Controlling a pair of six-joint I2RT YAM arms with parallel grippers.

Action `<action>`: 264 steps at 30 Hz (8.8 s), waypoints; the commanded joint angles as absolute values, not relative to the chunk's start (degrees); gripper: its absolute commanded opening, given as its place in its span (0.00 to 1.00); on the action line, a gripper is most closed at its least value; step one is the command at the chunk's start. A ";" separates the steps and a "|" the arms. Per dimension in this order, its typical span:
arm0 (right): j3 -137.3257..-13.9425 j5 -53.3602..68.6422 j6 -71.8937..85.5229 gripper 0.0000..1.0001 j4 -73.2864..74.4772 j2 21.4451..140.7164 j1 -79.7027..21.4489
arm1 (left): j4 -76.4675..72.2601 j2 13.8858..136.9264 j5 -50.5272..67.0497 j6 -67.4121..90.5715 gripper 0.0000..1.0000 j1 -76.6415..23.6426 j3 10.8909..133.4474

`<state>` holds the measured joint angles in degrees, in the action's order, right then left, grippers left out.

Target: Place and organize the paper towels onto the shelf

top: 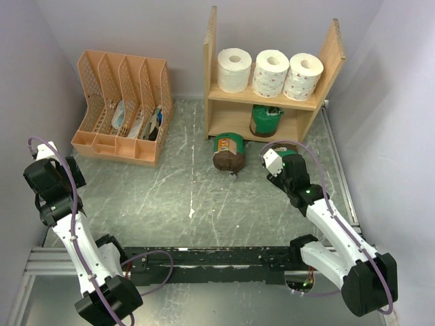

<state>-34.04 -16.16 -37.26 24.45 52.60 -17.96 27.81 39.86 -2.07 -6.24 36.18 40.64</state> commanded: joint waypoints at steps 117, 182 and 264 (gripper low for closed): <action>-72.79 5.35 52.37 0.00 61.44 67.28 5.90 | 27.69 40.07 -1.02 -6.74 0.90 36.83 41.51; -68.19 1.75 53.36 0.61 59.17 71.80 -4.71 | 27.86 39.80 -1.49 -6.67 0.91 36.84 41.51; -68.08 -4.73 53.35 0.00 56.20 72.39 -4.71 | 27.77 39.72 -1.73 -6.67 0.91 36.85 41.46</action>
